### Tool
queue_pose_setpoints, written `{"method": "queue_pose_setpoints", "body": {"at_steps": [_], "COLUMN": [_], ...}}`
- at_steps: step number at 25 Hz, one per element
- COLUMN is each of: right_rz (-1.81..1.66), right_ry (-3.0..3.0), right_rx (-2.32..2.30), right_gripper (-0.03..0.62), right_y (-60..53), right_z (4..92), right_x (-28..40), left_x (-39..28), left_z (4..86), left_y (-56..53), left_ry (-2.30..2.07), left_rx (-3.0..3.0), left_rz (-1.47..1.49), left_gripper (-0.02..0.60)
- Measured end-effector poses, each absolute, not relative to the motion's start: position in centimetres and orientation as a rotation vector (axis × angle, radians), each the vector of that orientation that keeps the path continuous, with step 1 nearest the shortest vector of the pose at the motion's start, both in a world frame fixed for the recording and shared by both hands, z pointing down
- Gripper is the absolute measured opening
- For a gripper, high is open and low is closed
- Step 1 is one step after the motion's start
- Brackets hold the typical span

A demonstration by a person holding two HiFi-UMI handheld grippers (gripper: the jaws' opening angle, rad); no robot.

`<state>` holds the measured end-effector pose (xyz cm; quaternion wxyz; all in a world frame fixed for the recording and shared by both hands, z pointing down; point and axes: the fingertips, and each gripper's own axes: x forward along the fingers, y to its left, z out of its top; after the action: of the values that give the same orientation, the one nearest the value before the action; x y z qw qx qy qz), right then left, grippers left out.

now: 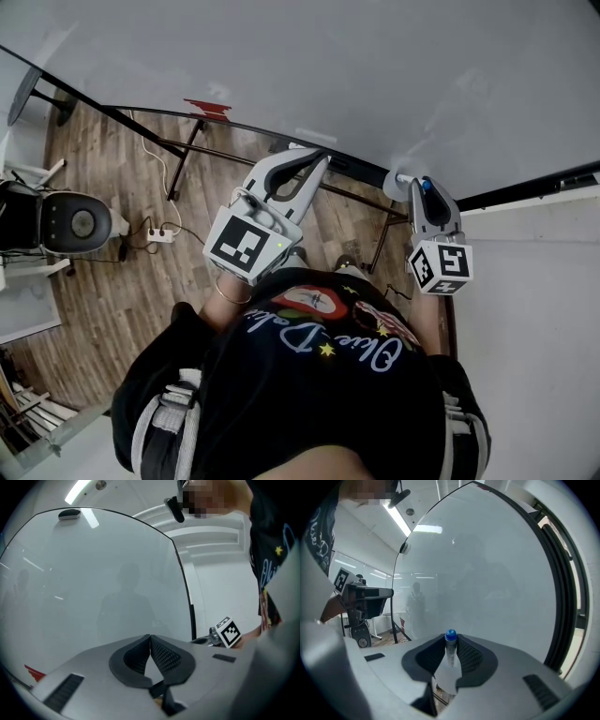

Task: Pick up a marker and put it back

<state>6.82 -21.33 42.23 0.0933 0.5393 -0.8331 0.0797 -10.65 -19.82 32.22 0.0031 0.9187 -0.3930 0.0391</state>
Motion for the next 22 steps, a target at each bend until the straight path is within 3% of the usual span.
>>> {"method": "queue_pose_setpoints", "body": {"at_steps": [22], "right_rz": [0.208], "right_ry": [-2.412], "right_rx": [1.599], "right_gripper": [0.077], "right_y": [-20.0], "right_z": [43.0], "right_x": [7.1], "left_x": [-9.3], "left_z": [32.5], "left_y": [-19.9], "left_ry": [-1.166], "left_rx": [2.905], "left_rz": [0.113], "left_gripper": [0.005]}}
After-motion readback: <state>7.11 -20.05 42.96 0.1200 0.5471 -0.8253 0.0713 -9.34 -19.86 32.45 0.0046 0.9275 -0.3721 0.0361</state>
